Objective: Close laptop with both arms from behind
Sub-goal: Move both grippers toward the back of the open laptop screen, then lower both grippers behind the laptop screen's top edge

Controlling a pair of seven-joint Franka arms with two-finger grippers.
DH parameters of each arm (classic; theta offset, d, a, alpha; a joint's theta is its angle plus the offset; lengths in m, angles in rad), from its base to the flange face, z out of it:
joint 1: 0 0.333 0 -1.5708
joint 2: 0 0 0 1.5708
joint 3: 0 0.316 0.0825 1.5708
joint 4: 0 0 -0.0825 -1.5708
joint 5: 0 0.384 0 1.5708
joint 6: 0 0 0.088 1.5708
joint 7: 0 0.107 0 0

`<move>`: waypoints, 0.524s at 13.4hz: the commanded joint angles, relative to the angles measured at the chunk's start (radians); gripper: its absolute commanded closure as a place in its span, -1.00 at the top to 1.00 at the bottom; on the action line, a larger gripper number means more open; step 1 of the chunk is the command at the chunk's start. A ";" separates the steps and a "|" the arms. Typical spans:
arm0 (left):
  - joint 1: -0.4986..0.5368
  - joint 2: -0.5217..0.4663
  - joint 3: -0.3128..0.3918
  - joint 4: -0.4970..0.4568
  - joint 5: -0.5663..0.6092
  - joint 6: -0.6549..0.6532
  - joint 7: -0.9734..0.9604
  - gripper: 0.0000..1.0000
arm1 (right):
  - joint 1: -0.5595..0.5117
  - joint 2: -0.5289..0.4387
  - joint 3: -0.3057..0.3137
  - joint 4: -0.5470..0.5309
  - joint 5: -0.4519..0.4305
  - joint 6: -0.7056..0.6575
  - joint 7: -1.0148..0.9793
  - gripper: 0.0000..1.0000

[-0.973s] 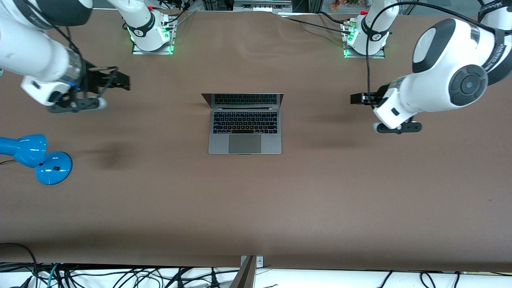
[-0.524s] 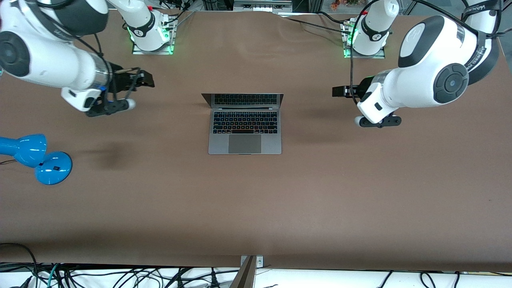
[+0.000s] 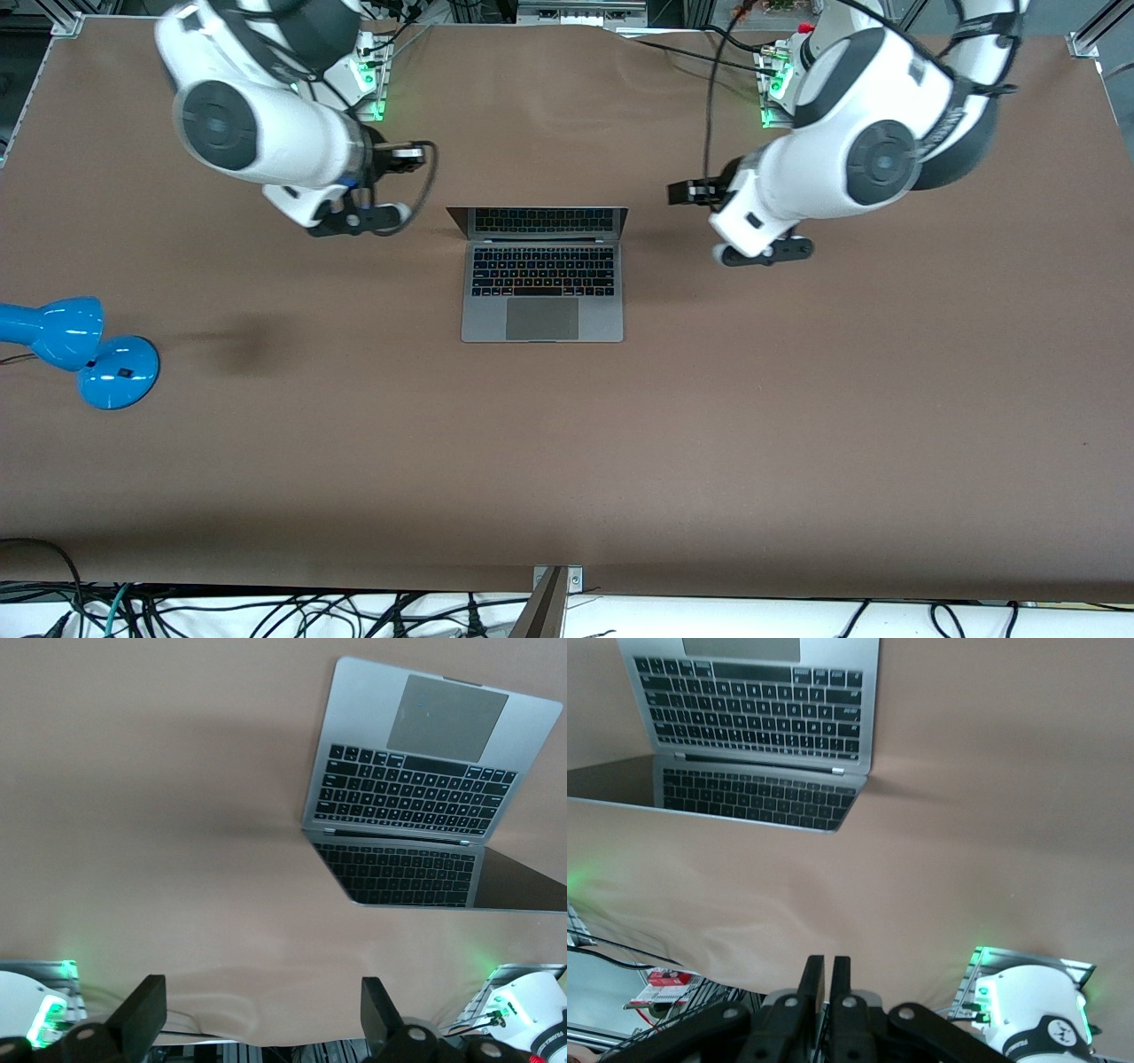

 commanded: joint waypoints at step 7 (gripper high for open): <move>-0.142 0.096 -0.010 -0.010 -0.076 0.116 -0.359 -0.91 | 0.063 0.136 -0.007 -0.006 0.080 -0.022 0.053 -0.96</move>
